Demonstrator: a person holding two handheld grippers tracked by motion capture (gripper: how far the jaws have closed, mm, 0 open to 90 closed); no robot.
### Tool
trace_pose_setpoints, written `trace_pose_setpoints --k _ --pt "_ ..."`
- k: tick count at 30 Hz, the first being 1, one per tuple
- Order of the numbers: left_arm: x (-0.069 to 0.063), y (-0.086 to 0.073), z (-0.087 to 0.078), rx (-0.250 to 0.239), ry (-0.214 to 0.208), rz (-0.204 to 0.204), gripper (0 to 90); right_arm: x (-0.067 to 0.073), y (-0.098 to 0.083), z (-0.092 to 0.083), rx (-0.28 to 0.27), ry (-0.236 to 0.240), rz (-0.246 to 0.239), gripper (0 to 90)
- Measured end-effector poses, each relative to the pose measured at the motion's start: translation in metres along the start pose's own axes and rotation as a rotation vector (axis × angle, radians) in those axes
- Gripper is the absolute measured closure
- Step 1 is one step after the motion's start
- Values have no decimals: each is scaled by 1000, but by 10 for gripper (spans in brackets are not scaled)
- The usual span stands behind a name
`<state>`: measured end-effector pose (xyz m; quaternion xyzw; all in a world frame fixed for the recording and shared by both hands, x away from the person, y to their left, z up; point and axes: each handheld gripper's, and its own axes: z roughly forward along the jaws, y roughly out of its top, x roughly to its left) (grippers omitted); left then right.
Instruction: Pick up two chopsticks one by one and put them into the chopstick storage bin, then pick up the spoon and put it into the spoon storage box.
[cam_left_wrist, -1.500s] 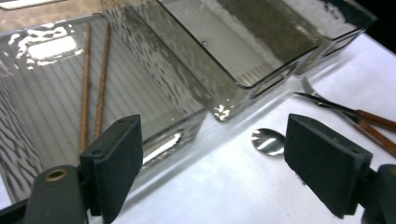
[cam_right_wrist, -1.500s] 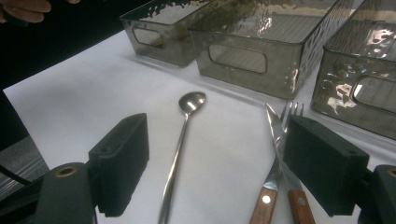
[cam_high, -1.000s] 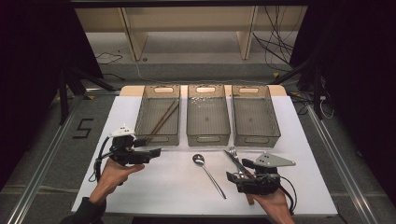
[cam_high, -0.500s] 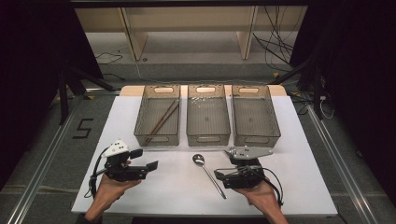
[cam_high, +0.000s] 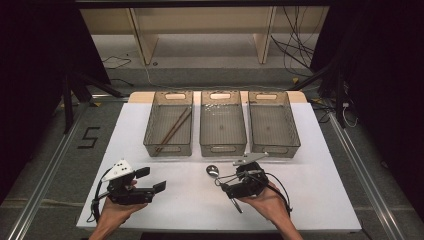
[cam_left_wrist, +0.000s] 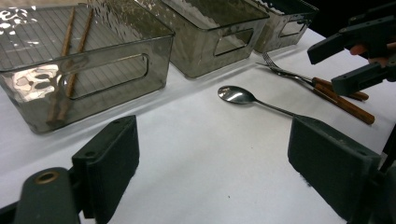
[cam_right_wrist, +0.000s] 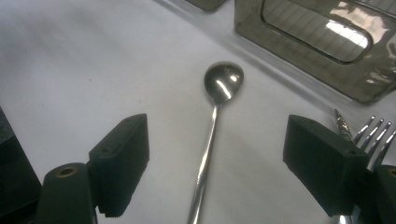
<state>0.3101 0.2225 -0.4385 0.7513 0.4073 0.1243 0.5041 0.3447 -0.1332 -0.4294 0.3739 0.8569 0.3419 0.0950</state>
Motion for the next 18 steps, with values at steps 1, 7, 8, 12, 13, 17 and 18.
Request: trace_pose_setpoints --k 1,7,8,12,13,17,18 --pt "-1 -1 0 3 -1 2 163 0 1 1 9 -1 -3 235" --pt "-2 -3 -3 -8 6 3 160 2 5 7 39 -6 -11 238" --pt "-2 -3 -3 -10 7 2 160 2 6 7 44 -6 -11 238" --pt "-1 -5 -4 -8 13 3 160 0 10 12 67 0 -7 243" --pt "-2 -5 -5 -15 14 -1 160 0 11 13 75 1 -9 247" --pt "-2 -6 -7 -16 20 0 160 0 15 19 112 9 -21 278" --pt "-2 -7 -7 -16 19 -2 160 1 16 20 125 12 -20 287"
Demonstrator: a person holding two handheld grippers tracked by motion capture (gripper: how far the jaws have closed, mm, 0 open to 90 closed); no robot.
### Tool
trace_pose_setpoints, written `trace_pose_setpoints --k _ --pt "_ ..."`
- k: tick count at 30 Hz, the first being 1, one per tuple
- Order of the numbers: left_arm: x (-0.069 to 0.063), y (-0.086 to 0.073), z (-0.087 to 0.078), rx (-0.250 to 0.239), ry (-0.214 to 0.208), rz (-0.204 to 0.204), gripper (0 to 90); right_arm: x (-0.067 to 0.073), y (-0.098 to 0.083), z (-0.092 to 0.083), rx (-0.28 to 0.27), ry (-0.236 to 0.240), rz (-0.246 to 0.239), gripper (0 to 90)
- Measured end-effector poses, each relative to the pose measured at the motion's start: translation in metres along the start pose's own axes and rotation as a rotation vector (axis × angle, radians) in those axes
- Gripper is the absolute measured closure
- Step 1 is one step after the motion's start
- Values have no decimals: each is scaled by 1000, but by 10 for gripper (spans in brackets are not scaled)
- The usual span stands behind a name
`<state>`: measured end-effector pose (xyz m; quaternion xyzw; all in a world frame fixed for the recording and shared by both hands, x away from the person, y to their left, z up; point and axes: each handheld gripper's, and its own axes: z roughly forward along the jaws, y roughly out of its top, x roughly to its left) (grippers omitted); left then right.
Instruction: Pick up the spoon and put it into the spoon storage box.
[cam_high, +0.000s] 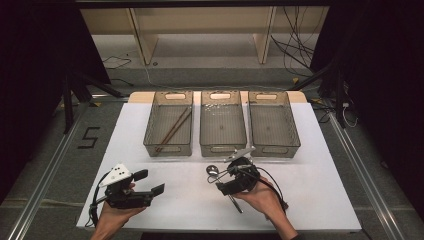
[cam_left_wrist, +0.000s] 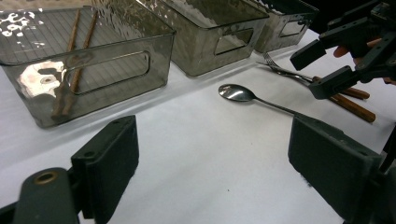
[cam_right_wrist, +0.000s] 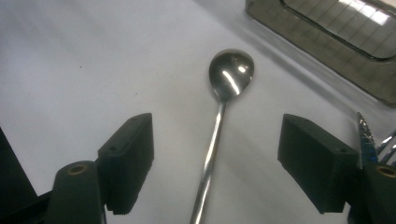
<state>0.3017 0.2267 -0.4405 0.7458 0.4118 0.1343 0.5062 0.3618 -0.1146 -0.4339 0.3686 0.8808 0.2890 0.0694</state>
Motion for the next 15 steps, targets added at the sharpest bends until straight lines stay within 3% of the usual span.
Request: trace_pose_setpoints --k 7,15 --pt "-2 -2 -1 -12 6 9 160 3 10 12 83 10 -27 388" --pt "-2 -4 -1 -14 2 16 160 2 15 32 206 -20 -46 524"
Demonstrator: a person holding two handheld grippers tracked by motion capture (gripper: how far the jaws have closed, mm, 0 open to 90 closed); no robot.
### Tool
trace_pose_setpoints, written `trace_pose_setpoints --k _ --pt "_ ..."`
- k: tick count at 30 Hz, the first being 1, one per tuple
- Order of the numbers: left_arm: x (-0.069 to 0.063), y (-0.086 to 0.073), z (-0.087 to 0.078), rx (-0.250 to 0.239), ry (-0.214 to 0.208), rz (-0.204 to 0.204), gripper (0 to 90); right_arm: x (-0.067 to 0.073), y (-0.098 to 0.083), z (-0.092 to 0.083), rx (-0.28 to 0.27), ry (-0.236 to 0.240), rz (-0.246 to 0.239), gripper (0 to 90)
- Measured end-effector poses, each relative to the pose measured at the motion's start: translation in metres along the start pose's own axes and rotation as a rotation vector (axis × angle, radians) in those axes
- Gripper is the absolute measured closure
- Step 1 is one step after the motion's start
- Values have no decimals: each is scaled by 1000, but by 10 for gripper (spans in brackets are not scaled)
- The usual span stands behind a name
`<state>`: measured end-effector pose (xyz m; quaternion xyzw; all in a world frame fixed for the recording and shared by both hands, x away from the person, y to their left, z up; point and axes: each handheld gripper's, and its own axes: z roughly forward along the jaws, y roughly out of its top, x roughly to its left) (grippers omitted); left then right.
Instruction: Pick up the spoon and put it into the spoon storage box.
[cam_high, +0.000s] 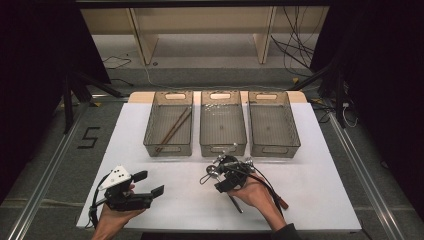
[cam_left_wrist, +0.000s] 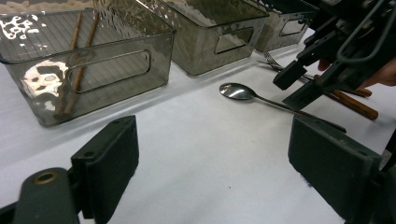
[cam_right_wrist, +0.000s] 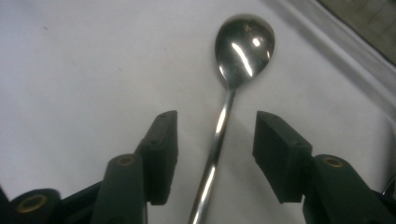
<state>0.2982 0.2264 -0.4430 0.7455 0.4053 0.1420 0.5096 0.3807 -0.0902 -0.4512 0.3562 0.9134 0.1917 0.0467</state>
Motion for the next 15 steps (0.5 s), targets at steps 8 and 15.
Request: trace_pose_setpoints --k 8,15 --pt "0 0 1 3 -3 3 160 -2 2 9 64 2 -10 616" --pt "-1 0 2 8 -7 12 160 0 6 13 101 -20 -37 673"
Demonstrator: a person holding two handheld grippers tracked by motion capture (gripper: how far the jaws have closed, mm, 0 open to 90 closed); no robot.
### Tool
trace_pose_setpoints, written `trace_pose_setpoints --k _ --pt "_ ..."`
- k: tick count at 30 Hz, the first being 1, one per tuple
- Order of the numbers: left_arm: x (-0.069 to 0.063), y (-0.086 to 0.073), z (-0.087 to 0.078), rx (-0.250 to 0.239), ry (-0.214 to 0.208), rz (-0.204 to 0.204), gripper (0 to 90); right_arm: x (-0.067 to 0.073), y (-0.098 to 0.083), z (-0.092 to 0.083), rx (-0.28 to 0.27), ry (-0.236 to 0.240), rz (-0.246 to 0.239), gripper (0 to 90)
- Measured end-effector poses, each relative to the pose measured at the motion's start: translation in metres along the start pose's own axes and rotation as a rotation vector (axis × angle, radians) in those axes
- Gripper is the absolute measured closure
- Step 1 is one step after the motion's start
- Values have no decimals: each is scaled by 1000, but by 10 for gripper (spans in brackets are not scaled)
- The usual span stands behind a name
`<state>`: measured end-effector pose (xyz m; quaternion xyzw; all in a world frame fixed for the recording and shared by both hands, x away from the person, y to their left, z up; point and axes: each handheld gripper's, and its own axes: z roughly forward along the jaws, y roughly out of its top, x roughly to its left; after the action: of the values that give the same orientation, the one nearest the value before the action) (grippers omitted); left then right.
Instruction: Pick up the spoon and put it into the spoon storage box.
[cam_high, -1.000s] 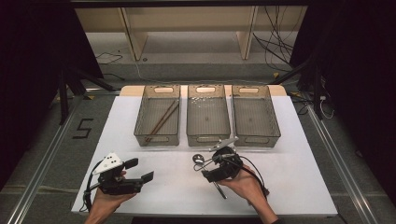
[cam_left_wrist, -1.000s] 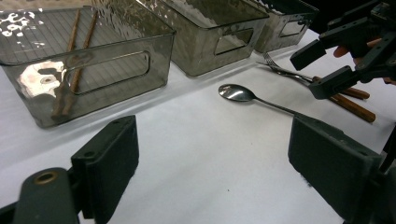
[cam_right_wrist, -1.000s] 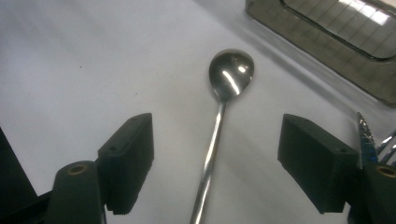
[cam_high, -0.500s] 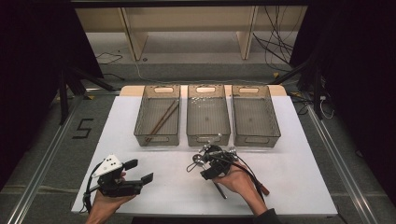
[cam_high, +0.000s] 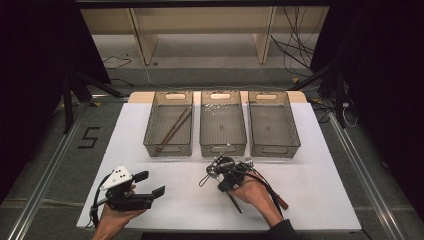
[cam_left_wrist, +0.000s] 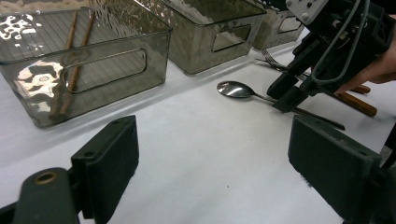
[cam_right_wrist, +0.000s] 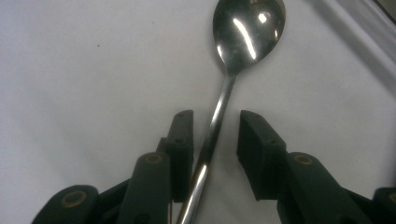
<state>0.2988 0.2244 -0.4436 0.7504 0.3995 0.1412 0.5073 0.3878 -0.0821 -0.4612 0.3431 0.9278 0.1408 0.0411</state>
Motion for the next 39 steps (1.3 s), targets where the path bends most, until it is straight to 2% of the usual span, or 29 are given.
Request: trace_pose_setpoints --k 5,10,16,31,35,37,38,39 --pt "-1 0 0 1 -2 0 160 -1 5 1 35 -4 -16 715" --pt "-1 0 0 1 -2 1 160 -2 6 1 39 -11 -20 761" --pt "-2 0 0 0 -3 5 160 -4 7 1 41 -5 -5 851" --pt "-2 0 0 -4 1 10 162 0 5 -2 20 -6 -23 870" --pt "-2 0 0 -4 0 12 162 0 4 -4 12 18 -21 883" --pt "-2 0 0 -2 0 11 162 0 4 -7 -2 52 -23 900" --pt "-2 0 0 -1 0 11 163 2 4 -6 2 31 -24 900" --pt "-2 0 0 -3 0 12 162 2 4 -6 2 34 -23 900"
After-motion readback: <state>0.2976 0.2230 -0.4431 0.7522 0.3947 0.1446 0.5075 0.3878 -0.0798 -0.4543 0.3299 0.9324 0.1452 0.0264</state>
